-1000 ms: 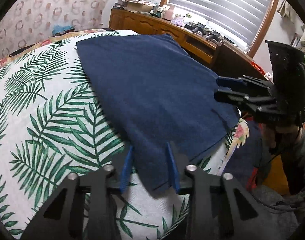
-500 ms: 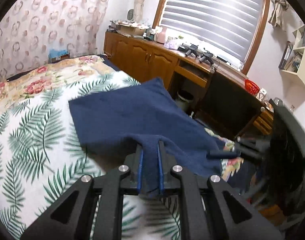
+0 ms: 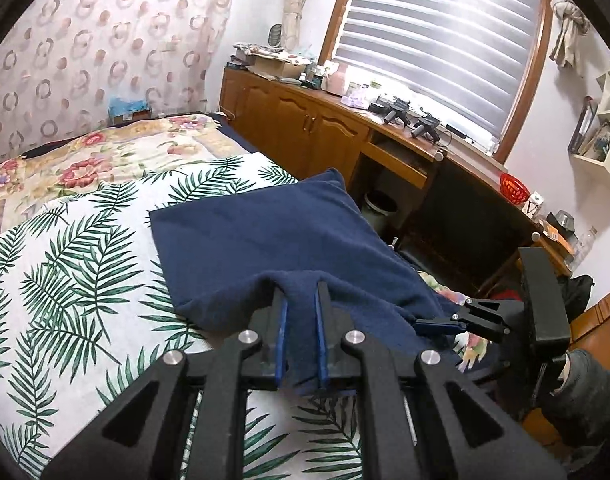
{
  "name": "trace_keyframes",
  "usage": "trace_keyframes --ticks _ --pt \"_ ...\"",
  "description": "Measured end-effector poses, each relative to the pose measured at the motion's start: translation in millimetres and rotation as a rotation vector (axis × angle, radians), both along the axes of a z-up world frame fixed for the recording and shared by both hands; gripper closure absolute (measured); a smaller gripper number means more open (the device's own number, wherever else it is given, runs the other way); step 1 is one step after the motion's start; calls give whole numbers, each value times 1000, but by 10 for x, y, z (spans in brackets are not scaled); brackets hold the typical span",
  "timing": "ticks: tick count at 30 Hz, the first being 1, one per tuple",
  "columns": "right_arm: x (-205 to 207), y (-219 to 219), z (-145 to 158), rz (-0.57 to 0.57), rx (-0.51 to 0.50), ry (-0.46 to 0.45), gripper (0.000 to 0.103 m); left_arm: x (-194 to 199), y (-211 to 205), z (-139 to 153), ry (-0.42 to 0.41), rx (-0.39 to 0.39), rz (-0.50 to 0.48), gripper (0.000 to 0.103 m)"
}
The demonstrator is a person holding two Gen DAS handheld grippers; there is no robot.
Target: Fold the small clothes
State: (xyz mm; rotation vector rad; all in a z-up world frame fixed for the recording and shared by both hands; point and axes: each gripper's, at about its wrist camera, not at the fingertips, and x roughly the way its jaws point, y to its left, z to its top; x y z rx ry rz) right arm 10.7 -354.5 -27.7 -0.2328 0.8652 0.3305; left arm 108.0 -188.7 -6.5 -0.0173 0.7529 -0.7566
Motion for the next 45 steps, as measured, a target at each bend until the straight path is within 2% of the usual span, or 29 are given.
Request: trace_keyframes --ticks 2,3,4,7,13,17,22,29,32,34,38,40,42,44,45 --pt "18 -1 4 3 -30 -19 76 10 28 -23 9 -5 2 94" --pt "21 -3 11 2 -45 -32 90 6 33 -22 9 -4 4 94" --pt "15 -23 21 6 -46 -37 96 -6 38 -8 3 1 9 94" --pt "42 -61 198 16 -44 -89 99 2 78 45 -13 11 28 94" --pt "429 -52 692 56 -70 -209 99 174 168 136 -40 4 61 93" --pt "820 43 856 99 -85 -256 99 366 208 122 -48 10 94 93" --pt "1314 83 836 150 -83 -225 99 721 216 32 -12 27 120 93" --pt "1784 47 551 175 -53 -126 99 1082 184 -231 70 44 112 90" --pt "1915 24 423 181 -40 -91 98 1138 212 -262 81 51 111 80" --pt "1989 27 366 183 -39 -75 98 1127 264 -211 54 48 125 61" --pt "2129 -21 339 177 -26 -49 97 1178 373 -186 47 44 131 57" --pt "2214 -57 361 156 -10 -47 81 1230 395 -237 58 54 130 57" --pt "2293 -101 404 136 8 -53 80 1294 386 -322 79 67 128 57" --pt "2375 -130 467 115 22 -64 72 1354 336 -422 96 89 120 57" --pt "2394 -139 493 101 15 -75 62 1378 309 -456 101 99 114 56"
